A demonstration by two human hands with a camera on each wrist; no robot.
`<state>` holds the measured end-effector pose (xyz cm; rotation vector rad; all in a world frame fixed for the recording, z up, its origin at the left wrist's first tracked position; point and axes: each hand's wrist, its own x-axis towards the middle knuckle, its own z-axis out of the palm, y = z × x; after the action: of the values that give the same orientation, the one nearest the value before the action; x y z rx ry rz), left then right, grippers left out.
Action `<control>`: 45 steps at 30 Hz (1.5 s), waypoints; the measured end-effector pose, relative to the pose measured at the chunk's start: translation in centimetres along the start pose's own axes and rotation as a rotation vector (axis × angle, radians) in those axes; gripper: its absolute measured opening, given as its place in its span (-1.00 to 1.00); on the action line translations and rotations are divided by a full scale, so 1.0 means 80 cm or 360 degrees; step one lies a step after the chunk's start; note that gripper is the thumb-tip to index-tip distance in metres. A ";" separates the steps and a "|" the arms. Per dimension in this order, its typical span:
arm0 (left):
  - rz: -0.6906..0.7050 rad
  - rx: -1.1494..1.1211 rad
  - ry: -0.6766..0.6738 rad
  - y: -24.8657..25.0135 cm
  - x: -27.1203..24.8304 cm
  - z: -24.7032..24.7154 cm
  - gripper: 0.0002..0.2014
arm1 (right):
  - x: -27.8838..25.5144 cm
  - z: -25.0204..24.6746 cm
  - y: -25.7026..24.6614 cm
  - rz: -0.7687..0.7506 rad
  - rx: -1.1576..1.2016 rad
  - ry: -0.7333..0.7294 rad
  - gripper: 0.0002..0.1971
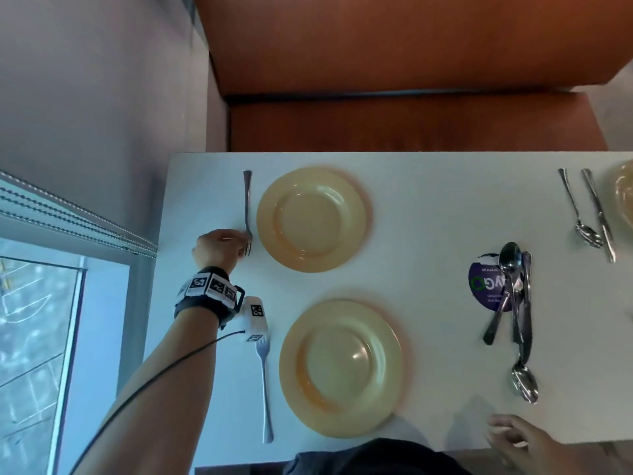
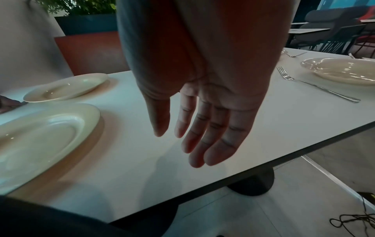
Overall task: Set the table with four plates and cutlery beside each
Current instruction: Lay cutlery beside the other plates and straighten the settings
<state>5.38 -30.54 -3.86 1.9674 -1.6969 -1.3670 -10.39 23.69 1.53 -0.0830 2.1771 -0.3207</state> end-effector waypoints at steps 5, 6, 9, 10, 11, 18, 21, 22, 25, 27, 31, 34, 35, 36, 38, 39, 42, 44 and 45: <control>0.0312 0.0507 0.0111 0.011 -0.031 -0.003 -0.69 | -0.007 0.002 -0.014 -0.0005 0.0031 0.0051 -0.74; 0.0483 0.0574 0.0127 0.008 -0.038 -0.001 -0.71 | -0.008 0.002 -0.016 0.0005 0.0055 0.0051 -0.78; 0.0969 0.0801 -0.0016 -0.001 -0.063 0.010 -0.69 | -0.007 -0.001 -0.015 0.0024 0.0089 0.0051 -0.85; 0.1059 0.0902 -0.0094 -0.004 -0.070 0.015 -0.64 | -0.007 -0.002 -0.013 0.0021 0.0104 0.0039 -0.85; 0.1107 0.0996 -0.0154 -0.005 -0.075 0.019 -0.61 | -0.007 -0.002 -0.011 0.0036 0.0123 0.0035 -0.85; 0.1087 0.1124 -0.0326 0.001 -0.079 0.041 -0.64 | -0.019 -0.005 0.011 0.0033 0.0191 0.0036 -0.85; 0.1077 0.1114 -0.0350 0.004 -0.081 0.046 -0.69 | -0.030 -0.005 0.015 0.0073 0.0238 0.0062 -0.86; 0.1076 0.1108 -0.0345 0.005 -0.082 0.047 -0.71 | -0.032 -0.003 0.018 0.0081 0.0249 0.0061 -0.87; 0.1126 0.1074 -0.0297 0.007 -0.087 0.048 -0.74 | -0.033 0.001 0.027 0.0090 0.0251 0.0058 -0.88; 0.1198 0.1038 -0.0230 0.009 -0.094 0.050 -0.74 | -0.031 0.001 0.034 0.0079 0.0278 0.0087 -0.90; 0.1303 0.0938 -0.0178 0.021 -0.125 0.062 -0.75 | -0.017 -0.009 0.034 0.0039 0.0363 0.0150 -0.90; 0.1416 0.0864 -0.0251 0.030 -0.160 0.084 -0.76 | 0.001 -0.026 0.030 -0.0040 0.0391 0.0288 -0.89; 0.1442 0.0831 -0.0284 0.033 -0.174 0.092 -0.76 | 0.007 -0.034 0.026 -0.0079 0.0383 0.0332 -0.90; 0.1449 0.0797 -0.0318 0.035 -0.188 0.101 -0.77 | 0.013 -0.044 0.020 -0.0121 0.0385 0.0366 -0.92; 0.1408 0.0739 -0.0423 0.037 -0.216 0.122 -0.78 | 0.031 -0.063 0.008 -0.0214 0.0406 0.0441 -0.92; 0.1381 0.0714 -0.0491 0.038 -0.231 0.136 -0.78 | 0.045 -0.073 0.001 -0.0253 0.0409 0.0489 -0.92; 0.1328 0.0721 -0.0628 0.037 -0.273 0.180 -0.82 | 0.091 -0.100 -0.019 -0.0312 0.0370 0.0602 -0.90; 0.1294 0.0762 -0.0666 0.035 -0.303 0.207 -0.84 | 0.119 -0.113 -0.033 -0.0324 0.0277 0.0607 -0.88; 0.1266 0.0766 -0.0686 0.034 -0.317 0.219 -0.85 | 0.130 -0.119 -0.041 -0.0329 0.0215 0.0599 -0.88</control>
<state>-7.06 -2.61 1.00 0.9152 -2.7841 -1.1660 -24.37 20.59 -0.59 -0.1851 2.5159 -0.6435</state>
